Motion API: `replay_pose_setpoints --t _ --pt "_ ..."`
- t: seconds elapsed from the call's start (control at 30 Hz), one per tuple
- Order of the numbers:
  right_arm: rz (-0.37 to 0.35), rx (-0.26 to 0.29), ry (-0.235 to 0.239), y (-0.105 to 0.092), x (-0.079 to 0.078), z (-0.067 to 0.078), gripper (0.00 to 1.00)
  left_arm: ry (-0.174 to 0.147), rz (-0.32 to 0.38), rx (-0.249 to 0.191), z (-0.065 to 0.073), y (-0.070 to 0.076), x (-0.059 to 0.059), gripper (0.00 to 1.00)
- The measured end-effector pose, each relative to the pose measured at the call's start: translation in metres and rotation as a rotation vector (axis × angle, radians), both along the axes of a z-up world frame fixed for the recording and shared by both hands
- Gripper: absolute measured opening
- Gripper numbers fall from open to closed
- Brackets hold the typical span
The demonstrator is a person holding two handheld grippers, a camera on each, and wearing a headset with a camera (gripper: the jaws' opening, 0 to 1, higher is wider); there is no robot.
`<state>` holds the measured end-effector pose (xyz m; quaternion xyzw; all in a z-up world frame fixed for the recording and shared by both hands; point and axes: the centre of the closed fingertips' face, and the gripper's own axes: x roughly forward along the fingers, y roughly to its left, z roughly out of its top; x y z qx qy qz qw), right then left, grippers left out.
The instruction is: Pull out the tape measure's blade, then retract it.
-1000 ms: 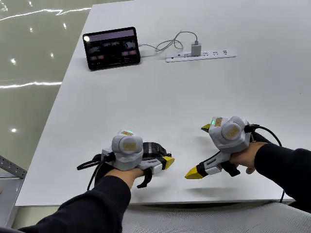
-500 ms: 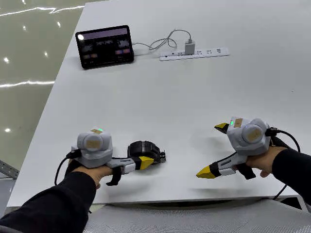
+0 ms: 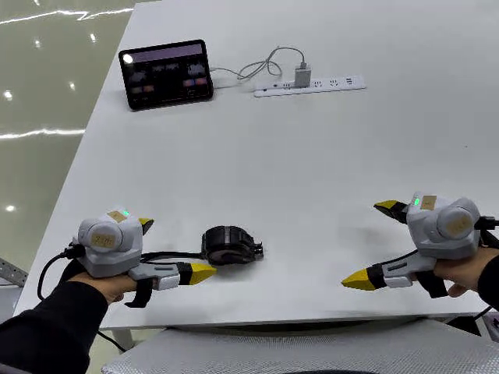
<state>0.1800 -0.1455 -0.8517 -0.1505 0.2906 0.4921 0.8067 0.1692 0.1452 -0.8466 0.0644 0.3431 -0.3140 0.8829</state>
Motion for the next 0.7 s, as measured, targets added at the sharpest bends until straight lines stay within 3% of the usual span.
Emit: replay_pose_setpoints --t 0.07,0.13,0.27,0.4,0.47,0.53,0.7 --pt "-0.02 -0.005 -0.004 -0.012 0.0 0.001 1.0 0.018 -0.032 0.02 -0.002 0.002 -0.007 1.0" --pt "-0.053 0.001 -0.003 -0.024 0.001 0.002 1.0 0.014 -0.047 0.029 -0.001 0.005 -0.011 1.0" --pt "-0.075 -0.016 -0.005 -0.046 -0.001 0.002 1.0 0.016 -0.036 0.026 0.001 0.016 -0.01 1.0" --pt "-0.099 -0.023 -0.014 -0.068 -0.002 0.009 1.0 -0.007 -0.013 0.019 0.01 0.026 -0.006 1.0" --pt "-0.101 -0.03 -0.031 -0.076 -0.003 0.013 1.0 -0.037 0.009 0.026 0.017 0.032 -0.002 1.0" --pt "-0.103 -0.033 -0.04 -0.082 -0.006 0.015 1.0 -0.032 0.015 0.013 0.02 0.033 -0.003 1.0" --pt "-0.157 -0.037 -0.037 -0.109 -0.008 0.015 1.0 -0.053 0.011 0.042 0.02 0.033 -0.003 1.0"
